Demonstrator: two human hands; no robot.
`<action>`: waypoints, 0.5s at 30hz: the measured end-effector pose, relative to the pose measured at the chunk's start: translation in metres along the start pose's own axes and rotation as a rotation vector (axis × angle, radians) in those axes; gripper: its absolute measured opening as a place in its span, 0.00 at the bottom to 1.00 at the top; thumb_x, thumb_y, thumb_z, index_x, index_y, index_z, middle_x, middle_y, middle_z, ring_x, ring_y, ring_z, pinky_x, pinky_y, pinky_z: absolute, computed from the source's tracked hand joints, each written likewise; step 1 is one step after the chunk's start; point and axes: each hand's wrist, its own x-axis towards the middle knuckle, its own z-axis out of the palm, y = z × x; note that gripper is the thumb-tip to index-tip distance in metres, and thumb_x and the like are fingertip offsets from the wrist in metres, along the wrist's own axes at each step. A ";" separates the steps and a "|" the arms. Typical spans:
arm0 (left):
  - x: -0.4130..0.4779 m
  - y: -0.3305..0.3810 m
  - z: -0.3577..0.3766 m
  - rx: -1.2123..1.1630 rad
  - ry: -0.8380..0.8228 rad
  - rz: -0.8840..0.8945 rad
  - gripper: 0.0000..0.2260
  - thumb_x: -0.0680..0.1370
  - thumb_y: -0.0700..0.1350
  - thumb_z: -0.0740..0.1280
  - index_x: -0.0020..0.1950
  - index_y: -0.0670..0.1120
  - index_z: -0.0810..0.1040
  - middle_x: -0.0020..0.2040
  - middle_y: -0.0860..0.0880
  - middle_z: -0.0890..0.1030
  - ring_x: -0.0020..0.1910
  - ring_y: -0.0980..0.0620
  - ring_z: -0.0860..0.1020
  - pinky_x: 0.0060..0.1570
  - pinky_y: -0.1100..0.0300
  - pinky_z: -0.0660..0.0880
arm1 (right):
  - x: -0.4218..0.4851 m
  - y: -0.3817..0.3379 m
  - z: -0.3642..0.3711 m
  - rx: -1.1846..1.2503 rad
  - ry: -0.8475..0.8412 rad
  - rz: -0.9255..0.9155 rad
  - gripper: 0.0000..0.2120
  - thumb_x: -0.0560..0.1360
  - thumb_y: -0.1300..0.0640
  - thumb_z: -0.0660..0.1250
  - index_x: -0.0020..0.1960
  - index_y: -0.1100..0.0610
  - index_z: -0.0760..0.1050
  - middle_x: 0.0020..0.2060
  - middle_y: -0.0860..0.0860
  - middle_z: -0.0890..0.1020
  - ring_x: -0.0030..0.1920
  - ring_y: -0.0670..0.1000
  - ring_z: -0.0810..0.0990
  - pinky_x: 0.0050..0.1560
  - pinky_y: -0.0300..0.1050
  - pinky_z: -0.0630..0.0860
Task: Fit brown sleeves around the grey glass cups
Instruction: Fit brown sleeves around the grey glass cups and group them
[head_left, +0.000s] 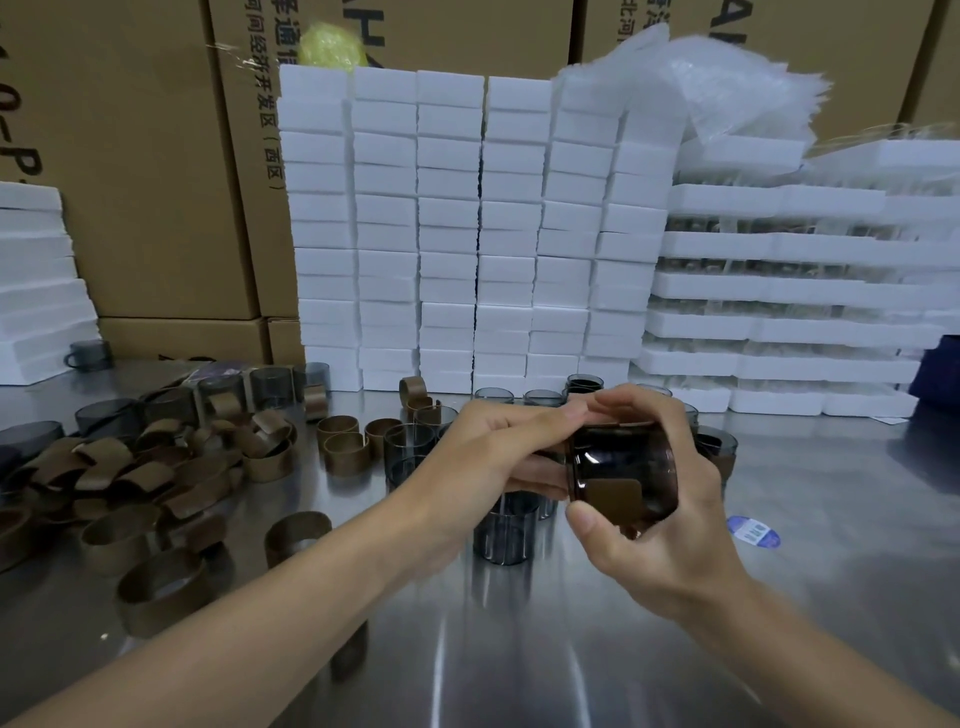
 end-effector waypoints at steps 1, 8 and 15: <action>0.000 0.001 0.000 0.002 -0.009 -0.015 0.18 0.86 0.57 0.66 0.68 0.49 0.86 0.62 0.43 0.88 0.61 0.40 0.87 0.65 0.50 0.81 | 0.000 0.001 -0.001 -0.016 -0.020 -0.016 0.34 0.72 0.45 0.76 0.73 0.50 0.69 0.65 0.36 0.80 0.65 0.48 0.83 0.63 0.39 0.79; -0.002 0.000 -0.002 0.031 0.029 -0.075 0.17 0.84 0.53 0.68 0.68 0.46 0.86 0.61 0.42 0.88 0.61 0.41 0.87 0.73 0.38 0.75 | -0.006 0.013 0.000 -0.119 -0.118 -0.060 0.37 0.72 0.46 0.73 0.77 0.58 0.68 0.67 0.40 0.79 0.62 0.46 0.85 0.59 0.40 0.81; -0.001 0.005 -0.006 0.071 0.006 -0.074 0.18 0.84 0.53 0.67 0.68 0.46 0.86 0.61 0.42 0.88 0.62 0.42 0.87 0.71 0.42 0.76 | -0.006 0.012 -0.001 -0.172 -0.123 -0.056 0.37 0.73 0.44 0.71 0.78 0.54 0.65 0.70 0.38 0.76 0.65 0.48 0.84 0.58 0.53 0.84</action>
